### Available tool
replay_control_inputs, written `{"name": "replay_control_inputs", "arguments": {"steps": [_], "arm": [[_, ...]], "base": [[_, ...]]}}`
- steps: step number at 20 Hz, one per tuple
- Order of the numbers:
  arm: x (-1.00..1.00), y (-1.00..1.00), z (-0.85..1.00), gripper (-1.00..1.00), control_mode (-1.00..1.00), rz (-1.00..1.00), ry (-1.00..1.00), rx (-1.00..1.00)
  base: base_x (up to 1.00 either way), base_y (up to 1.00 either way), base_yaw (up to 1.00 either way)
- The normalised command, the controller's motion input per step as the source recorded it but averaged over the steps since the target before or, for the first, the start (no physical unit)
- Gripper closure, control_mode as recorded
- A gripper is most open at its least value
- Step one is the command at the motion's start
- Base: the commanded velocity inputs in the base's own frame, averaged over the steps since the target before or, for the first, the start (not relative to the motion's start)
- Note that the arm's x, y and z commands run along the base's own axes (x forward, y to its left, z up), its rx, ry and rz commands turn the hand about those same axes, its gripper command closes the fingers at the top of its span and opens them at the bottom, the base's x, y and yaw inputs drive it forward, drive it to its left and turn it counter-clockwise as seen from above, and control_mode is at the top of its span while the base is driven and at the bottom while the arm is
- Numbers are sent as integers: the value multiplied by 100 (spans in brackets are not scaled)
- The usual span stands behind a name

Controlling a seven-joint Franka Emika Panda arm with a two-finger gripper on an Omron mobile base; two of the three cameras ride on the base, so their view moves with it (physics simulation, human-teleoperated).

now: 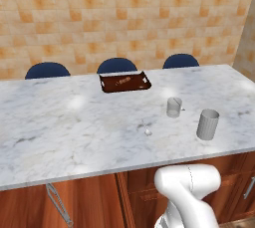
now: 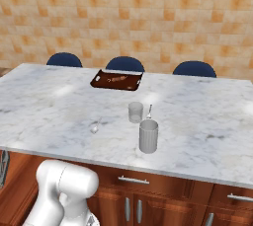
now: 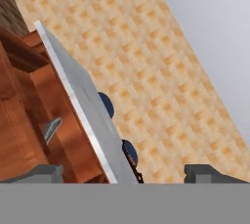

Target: Take the tongs from the drawer on the left and place them on the dining counter next to the tray containing the kebab skewer.

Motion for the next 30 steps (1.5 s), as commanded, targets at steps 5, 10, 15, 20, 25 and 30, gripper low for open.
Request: {"name": "replay_control_inputs", "arguments": {"steps": [5, 10, 15, 20, 25, 30], "arm": [[0, -49, 70, -100, -100, -1, 0, 12], [0, -38, 79, -100, -100, 0, 0, 12], [0, -36, 76, -100, -100, 0, 0, 12], [0, -39, 72, -100, -100, 0, 0, 10], [14, -56, 64, -100, -100, 1, 0, 9], [19, -60, 65, -100, -100, 1, 0, 8]], "base": [[0, 0, 0], [0, 0, 0], [0, 0, 0], [0, 0, 0], [0, 0, 0], [0, 0, 0]]}}
